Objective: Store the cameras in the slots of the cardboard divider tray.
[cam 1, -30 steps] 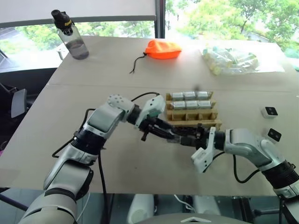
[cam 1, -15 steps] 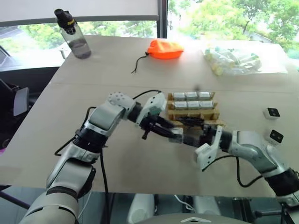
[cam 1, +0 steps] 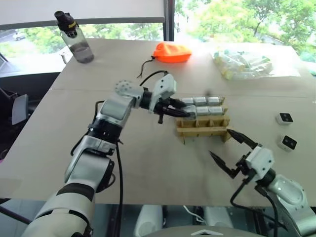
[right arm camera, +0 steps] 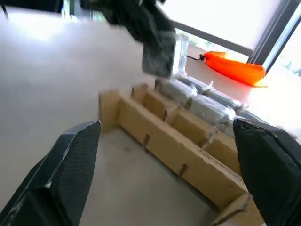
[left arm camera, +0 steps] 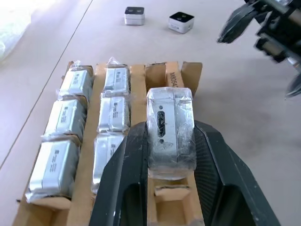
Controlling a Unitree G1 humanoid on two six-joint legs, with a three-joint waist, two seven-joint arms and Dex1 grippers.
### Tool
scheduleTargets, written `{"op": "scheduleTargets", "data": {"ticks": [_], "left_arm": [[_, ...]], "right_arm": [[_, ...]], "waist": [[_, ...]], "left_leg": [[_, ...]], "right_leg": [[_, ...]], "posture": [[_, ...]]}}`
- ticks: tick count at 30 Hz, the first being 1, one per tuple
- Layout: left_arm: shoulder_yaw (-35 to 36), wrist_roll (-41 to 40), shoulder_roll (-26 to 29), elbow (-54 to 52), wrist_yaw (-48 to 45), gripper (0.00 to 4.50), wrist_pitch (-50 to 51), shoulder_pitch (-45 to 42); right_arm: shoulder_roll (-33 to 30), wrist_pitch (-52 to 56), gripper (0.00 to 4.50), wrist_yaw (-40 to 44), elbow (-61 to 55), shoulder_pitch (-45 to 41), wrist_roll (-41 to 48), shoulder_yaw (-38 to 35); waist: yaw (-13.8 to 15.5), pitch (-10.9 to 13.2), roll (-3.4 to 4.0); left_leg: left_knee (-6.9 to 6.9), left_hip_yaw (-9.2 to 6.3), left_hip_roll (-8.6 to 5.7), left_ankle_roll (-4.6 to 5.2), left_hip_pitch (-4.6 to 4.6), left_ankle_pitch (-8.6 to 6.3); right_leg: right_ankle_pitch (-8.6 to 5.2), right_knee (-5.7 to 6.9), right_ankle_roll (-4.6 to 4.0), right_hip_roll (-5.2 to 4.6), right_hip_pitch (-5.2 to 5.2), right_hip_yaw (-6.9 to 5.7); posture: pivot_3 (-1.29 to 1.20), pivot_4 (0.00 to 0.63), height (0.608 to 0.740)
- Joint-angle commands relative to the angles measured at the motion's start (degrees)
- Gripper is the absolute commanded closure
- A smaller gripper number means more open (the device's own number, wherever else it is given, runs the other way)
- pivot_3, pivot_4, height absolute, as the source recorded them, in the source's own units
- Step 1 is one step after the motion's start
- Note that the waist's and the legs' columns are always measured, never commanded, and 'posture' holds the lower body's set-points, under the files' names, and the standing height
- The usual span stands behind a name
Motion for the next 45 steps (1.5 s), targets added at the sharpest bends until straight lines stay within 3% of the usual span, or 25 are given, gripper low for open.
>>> {"op": "scheduleTargets", "data": {"ticks": [1, 11, 27, 38, 45], "left_arm": [[0.55, 1.01, -0.94, 1.29, -0.04, 3.76, -2.77, -2.20], [0.21, 3.39, -1.84, 2.55, -2.15, 3.76, -4.87, -1.59], [-2.64, 6.69, -1.10, -1.82, -1.96, 3.76, -3.06, 1.92], [-5.01, 10.94, -1.44, -2.14, 2.54, 3.76, -1.26, 2.78], [-5.11, 9.41, -1.16, -6.55, 1.61, 3.76, 0.66, 4.39]], "right_arm": [[1.51, 3.51, 0.05, 0.58, -4.77, 3.28, 7.59, -2.07], [5.05, 3.20, 0.05, 4.05, -3.47, 10.04, 9.56, -9.34], [6.14, -3.90, 0.05, 20.45, 3.95, 13.67, 9.28, -13.01], [7.36, -1.95, 0.05, 19.97, 4.11, 12.46, 8.99, -13.85], [7.29, -2.23, 0.05, 20.05, 4.32, 12.48, 8.87, -14.21]], "waist": [[0.08, 0.01, -0.02], [0.12, 0.01, -0.02], [0.08, 0.00, -0.02], [0.07, 0.00, -0.02], [0.04, -0.01, -0.01]], "left_leg": [[0.00, -0.01, -0.01, 0.00, -0.01, 0.00], [0.00, -0.04, -0.03, 0.04, -0.06, -0.02], [0.00, -0.03, 0.00, 0.06, -0.01, -0.03], [0.00, -0.04, -0.01, 0.06, -0.01, -0.03], [0.00, -0.02, 0.01, 0.05, 0.03, -0.03]], "right_leg": [[0.00, 0.00, 0.00, 0.00, 0.00, -0.01], [0.00, -0.02, 0.00, -0.02, -0.01, -0.03], [0.00, 0.02, 0.00, -0.02, -0.01, 0.02], [0.00, 0.04, -0.01, -0.02, -0.01, 0.01], [0.00, 0.09, -0.01, -0.01, -0.01, 0.04]], "posture": [[0.00, 0.150, 0.726], [0.00, 0.150, 0.726], [0.00, 0.150, 0.726], [0.00, 0.150, 0.726], [0.00, 0.150, 0.726]]}}
